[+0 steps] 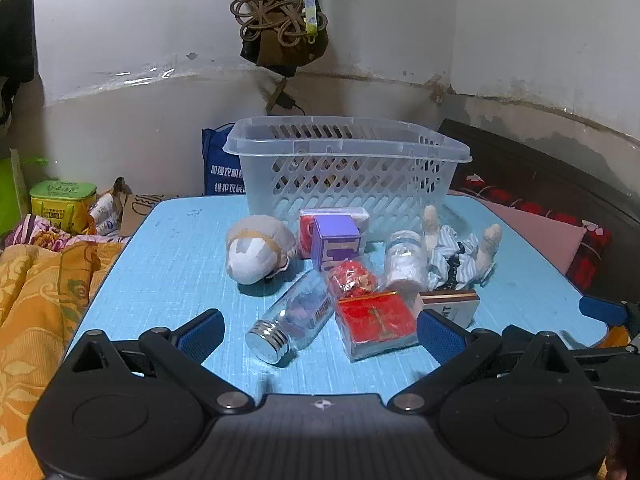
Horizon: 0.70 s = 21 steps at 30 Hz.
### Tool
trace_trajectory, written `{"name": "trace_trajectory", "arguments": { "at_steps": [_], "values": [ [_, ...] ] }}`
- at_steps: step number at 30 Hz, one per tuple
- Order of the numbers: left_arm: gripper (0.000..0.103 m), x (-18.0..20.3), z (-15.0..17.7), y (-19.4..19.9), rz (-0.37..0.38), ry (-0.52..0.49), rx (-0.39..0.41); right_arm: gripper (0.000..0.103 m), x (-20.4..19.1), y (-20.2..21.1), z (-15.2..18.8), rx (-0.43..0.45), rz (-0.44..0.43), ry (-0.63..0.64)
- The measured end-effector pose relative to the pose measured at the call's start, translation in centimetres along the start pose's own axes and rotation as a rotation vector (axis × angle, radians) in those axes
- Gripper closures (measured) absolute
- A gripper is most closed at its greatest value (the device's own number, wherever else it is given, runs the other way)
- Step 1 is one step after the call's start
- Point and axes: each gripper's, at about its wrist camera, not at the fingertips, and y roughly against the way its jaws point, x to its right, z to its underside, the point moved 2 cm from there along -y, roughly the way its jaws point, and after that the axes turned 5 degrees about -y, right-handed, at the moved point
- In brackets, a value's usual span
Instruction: Organize objects
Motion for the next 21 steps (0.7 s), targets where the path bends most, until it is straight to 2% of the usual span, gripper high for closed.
{"name": "trace_trajectory", "arguments": {
  "at_steps": [4,6,15,21],
  "values": [
    [0.000,0.2,0.0,0.0,0.023,-0.012,0.012,0.000,-0.7,0.0,0.3,0.007,0.016,0.038],
    [0.000,0.3,0.0,0.0,0.040,-0.019,0.012,0.000,-0.8,0.1,0.4,0.010,-0.003,0.036],
    [0.000,0.5,0.0,-0.4,0.060,-0.028,0.010,0.000,0.9,-0.1,0.1,0.019,-0.130,-0.113],
    [0.000,0.5,-0.3,-0.6,0.052,-0.024,0.022,0.000,1.1,-0.4,0.1,0.014,-0.116,-0.117]
  ]
}}
